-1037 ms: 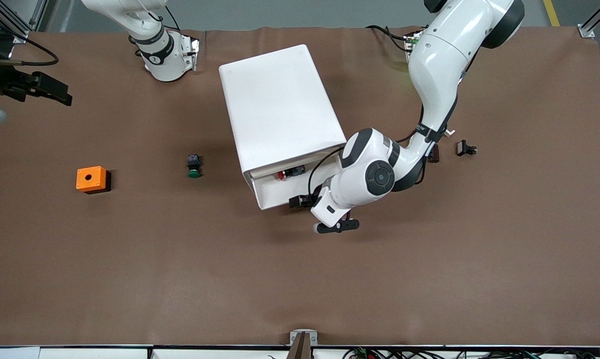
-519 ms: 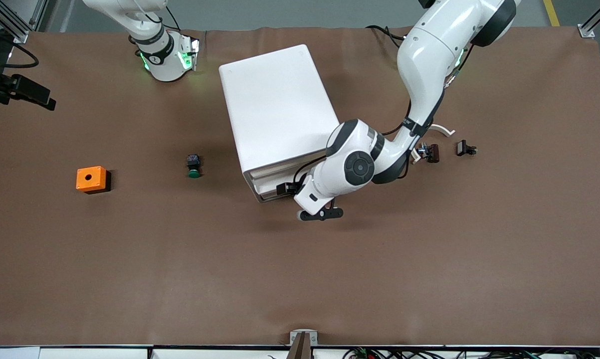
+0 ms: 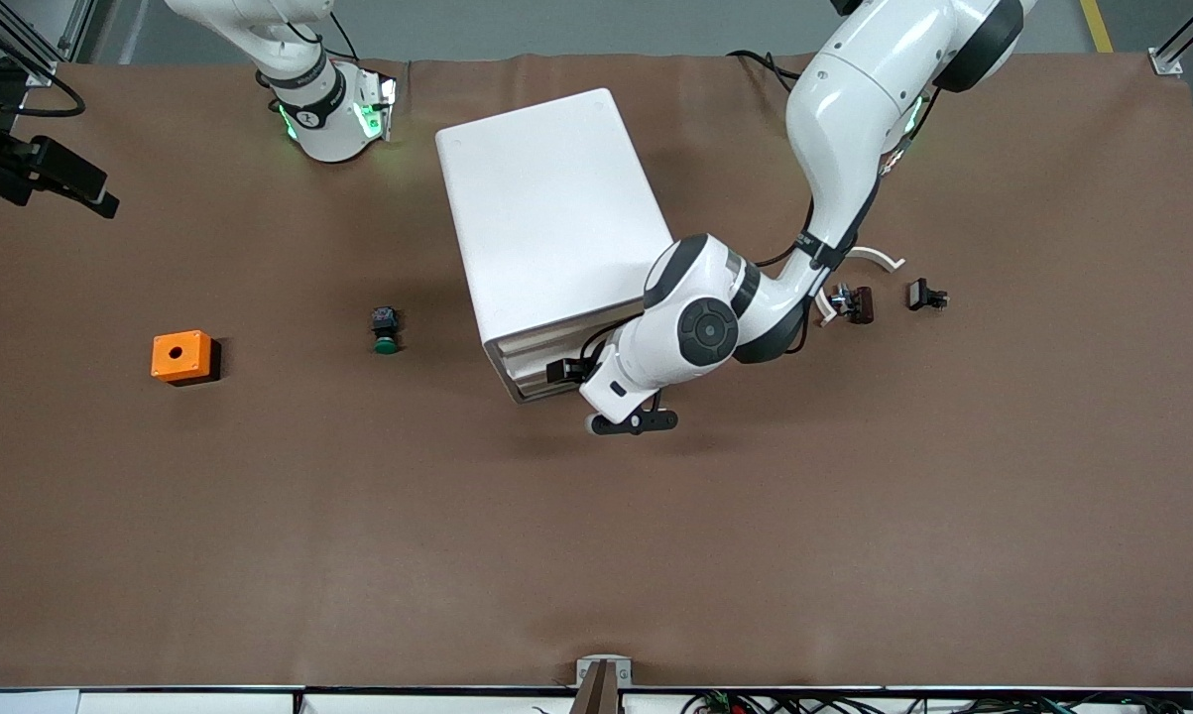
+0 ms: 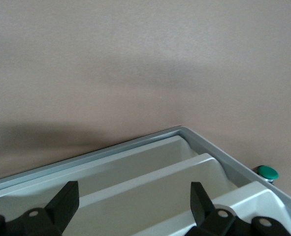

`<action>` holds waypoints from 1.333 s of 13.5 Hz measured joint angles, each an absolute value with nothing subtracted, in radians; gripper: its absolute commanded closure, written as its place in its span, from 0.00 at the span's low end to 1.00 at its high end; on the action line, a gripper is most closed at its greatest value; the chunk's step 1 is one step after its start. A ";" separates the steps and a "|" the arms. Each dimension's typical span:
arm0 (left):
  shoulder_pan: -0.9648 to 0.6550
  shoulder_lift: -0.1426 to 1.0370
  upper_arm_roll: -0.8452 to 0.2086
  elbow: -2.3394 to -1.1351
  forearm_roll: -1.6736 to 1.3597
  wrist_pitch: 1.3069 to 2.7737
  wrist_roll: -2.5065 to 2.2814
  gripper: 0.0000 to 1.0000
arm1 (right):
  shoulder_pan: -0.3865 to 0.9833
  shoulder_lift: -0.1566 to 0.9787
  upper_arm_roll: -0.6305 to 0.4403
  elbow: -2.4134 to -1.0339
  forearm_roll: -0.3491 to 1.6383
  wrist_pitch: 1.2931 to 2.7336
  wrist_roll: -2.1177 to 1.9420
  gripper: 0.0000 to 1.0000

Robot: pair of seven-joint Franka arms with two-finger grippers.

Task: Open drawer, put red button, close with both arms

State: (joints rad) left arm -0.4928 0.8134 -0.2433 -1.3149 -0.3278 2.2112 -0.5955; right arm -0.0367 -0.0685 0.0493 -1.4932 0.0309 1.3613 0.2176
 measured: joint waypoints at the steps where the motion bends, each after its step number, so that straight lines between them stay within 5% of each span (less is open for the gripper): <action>1: -0.484 0.813 -0.241 -1.313 -0.328 2.203 -0.595 0.00 | -0.037 -0.073 0.052 -1.499 0.032 1.362 0.231 0.00; 6: -0.364 0.751 -0.233 -1.303 -0.321 2.174 -0.517 0.00 | -0.037 -0.075 0.055 -1.509 0.033 1.381 0.239 0.00; 18: -0.047 0.394 -0.230 -1.383 -0.067 1.689 -0.169 0.00 | -0.108 -0.075 0.042 -1.515 0.049 1.413 0.116 0.00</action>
